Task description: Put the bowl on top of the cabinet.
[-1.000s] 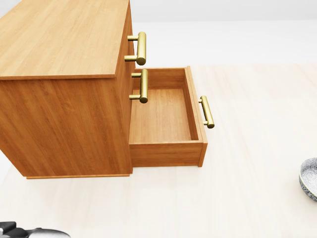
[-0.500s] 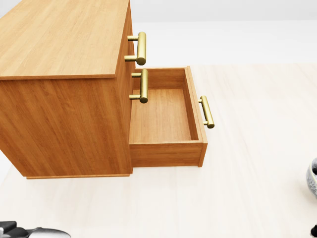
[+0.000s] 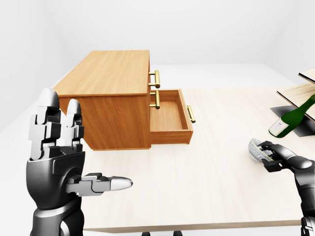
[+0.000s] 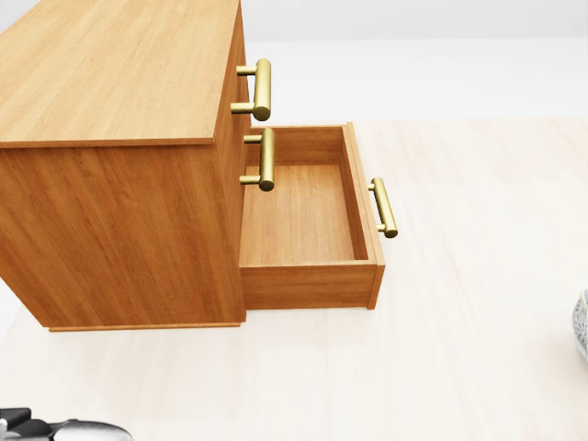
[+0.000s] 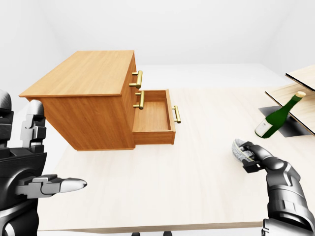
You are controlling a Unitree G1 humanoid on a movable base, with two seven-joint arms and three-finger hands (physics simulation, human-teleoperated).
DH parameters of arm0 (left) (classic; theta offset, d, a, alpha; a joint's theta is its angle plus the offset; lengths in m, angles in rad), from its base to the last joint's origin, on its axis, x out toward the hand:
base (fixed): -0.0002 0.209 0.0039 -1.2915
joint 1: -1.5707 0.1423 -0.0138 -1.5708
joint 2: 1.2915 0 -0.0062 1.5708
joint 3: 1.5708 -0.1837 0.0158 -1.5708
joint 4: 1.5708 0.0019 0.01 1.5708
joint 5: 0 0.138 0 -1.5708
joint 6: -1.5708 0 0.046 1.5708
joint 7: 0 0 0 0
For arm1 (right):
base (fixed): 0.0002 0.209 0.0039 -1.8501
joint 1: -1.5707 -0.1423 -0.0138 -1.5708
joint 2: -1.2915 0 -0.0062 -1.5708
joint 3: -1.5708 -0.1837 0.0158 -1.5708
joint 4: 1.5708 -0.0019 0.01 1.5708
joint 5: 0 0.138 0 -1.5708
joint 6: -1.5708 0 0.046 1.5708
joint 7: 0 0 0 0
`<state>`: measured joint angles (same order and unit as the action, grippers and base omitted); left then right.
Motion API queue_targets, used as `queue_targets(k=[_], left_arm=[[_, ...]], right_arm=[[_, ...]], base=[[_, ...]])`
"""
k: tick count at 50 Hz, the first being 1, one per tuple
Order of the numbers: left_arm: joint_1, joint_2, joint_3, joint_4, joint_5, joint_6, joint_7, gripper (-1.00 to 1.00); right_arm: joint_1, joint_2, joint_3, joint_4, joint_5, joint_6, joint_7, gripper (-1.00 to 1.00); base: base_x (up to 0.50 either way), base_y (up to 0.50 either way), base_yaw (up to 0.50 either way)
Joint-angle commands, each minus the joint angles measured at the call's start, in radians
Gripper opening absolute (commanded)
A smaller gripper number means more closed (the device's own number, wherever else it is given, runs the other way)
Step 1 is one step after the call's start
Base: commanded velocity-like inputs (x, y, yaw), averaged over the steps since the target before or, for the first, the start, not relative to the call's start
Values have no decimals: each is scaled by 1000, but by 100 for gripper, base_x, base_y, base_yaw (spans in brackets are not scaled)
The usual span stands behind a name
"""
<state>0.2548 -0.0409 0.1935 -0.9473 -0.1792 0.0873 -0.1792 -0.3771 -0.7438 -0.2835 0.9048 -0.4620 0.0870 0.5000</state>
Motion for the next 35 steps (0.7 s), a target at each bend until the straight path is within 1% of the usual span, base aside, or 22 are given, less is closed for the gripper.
queue_targets(k=[1, 4, 7, 12, 13, 16, 17, 20, 22, 28, 35], left_arm=[[-5, 1, 1, 0, 1, 0, 2, 100], [1, 0, -8, 4, 7, 0, 2, 100], [9, -1, -13, 1, 9, 0, -1, 100], [12, -1, -13, -4, 9, 0, -1, 100], [8, -1, -7, -8, 4, 0, -1, 100], [8, -2, -5, -3, 4, 0, -2, 100], [8, -2, -4, -9, 2, 0, -2, 100], [7, -2, 0, -15, -2, 0, -3, 100], [6, -3, 2, -15, -3, 0, -3, 100], [5, -4, 5, -19, -4, 0, -5, 100], [8, -4, 1, -19, -2, 0, -5, 100]], right_arm=[[87, 64, 29, 37, -32, 0, 30, -100], [91, 62, 24, 23, -32, 0, 34, -100], [104, 62, 7, -44, -28, 0, 65, -100], [160, 66, -29, -265, -78, 0, 157, -100], [179, 63, -44, -370, -97, 0, 198, -100], [197, 71, -81, -522, -158, 0, 198, -100], [200, 68, -94, -606, -186, 0, 198, -100], [176, 68, -134, -699, -254, 0, 198, -100], [170, 67, -146, -811, -285, 0, 198, -100], [147, 75, -168, -940, -382, 0, 198, -100], [116, 95, -161, -1074, -469, 0, 198, -100]], base=[[0, 0, 0], [0, 0, 0], [0, 0, 0], [0, 0, 0], [0, 0, 0], [0, 0, 0], [0, 0, 0], [0, 0, 0], [0, 0, 0], [0, 0, 0], [0, 0, 0]])
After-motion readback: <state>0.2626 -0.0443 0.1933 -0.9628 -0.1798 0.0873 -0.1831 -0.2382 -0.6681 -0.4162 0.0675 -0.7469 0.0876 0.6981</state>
